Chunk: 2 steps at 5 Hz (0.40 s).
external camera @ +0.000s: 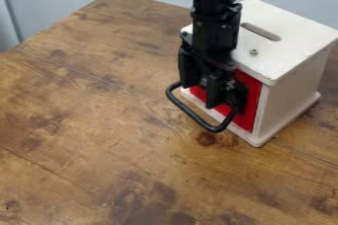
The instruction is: Close the drawer
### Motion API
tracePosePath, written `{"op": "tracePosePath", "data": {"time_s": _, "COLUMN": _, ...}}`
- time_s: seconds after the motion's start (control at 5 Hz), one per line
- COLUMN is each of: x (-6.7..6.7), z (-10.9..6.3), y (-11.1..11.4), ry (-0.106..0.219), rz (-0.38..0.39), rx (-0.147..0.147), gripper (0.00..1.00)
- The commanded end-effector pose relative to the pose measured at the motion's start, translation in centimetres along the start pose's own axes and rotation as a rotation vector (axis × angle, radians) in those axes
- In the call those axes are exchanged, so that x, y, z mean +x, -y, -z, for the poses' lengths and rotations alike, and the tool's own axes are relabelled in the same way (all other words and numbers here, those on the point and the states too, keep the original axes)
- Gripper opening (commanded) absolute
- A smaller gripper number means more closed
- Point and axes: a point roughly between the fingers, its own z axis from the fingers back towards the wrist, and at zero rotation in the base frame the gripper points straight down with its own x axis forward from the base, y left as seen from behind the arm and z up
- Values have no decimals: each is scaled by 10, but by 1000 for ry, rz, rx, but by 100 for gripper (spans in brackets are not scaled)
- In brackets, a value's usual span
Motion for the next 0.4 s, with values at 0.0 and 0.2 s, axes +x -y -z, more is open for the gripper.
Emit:
{"op": "tracePosePath", "data": {"time_s": 0.0, "x": 6, "z": -95, "y": -20, "ry": 215, "rz": 18, "rx": 128, "gripper": 100}}
{"op": "tracePosePath", "data": {"time_s": 0.2, "x": 3, "z": -133, "y": -29, "ry": 215, "rz": 53, "rx": 56, "gripper": 100}}
